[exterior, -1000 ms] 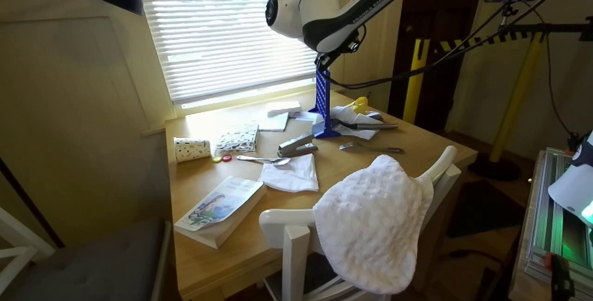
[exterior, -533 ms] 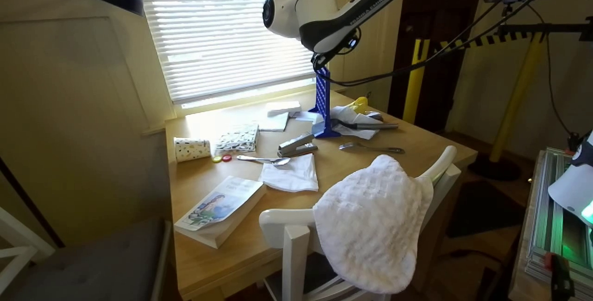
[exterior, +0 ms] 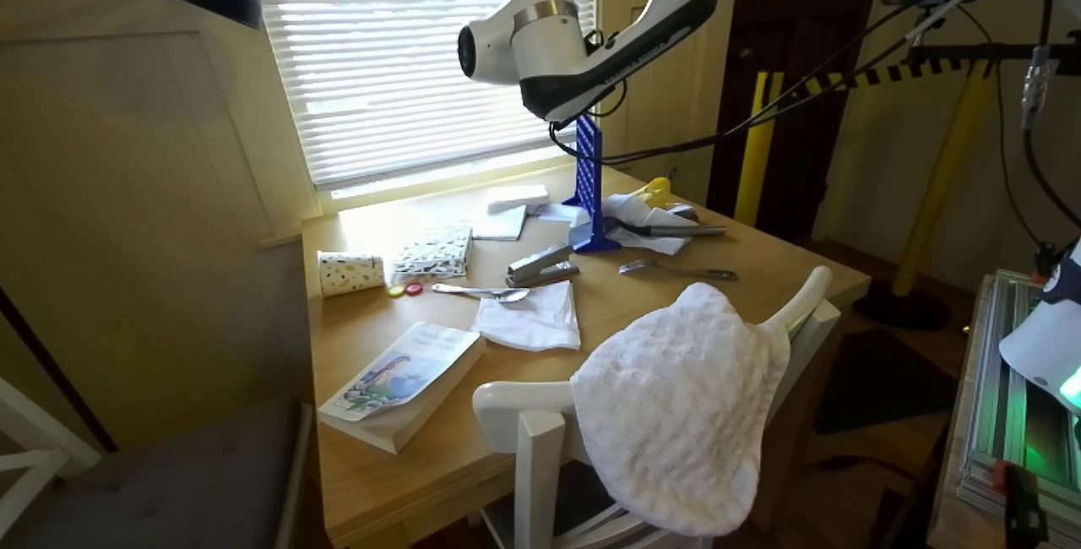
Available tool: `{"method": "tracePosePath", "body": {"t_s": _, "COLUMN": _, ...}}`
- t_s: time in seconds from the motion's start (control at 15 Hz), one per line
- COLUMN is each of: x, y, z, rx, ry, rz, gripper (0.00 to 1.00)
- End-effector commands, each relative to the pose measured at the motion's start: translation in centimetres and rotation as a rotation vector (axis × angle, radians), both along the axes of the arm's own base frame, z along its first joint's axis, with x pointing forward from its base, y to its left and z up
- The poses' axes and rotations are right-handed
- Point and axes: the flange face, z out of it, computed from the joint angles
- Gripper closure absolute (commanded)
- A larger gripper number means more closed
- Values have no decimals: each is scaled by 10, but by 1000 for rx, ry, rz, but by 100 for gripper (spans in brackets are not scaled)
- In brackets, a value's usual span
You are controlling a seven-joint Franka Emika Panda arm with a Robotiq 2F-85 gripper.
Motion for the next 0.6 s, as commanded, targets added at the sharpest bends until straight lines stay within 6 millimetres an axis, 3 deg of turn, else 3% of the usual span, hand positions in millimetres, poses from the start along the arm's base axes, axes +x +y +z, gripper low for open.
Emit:
{"method": "tracePosePath", "body": {"t_s": 0.0, "x": 28, "y": 12, "z": -13, "rx": -24, "ry": -34, "rz": 87, "gripper": 90}}
{"method": "tracePosePath", "body": {"t_s": 0.27, "x": 45, "y": 24, "z": -29, "rx": -14, "ry": -52, "rz": 169, "gripper": 90}}
{"method": "tracePosePath", "body": {"t_s": 0.53, "x": 43, "y": 38, "z": -44, "rx": -56, "ry": -35, "rz": 145, "gripper": 90}}
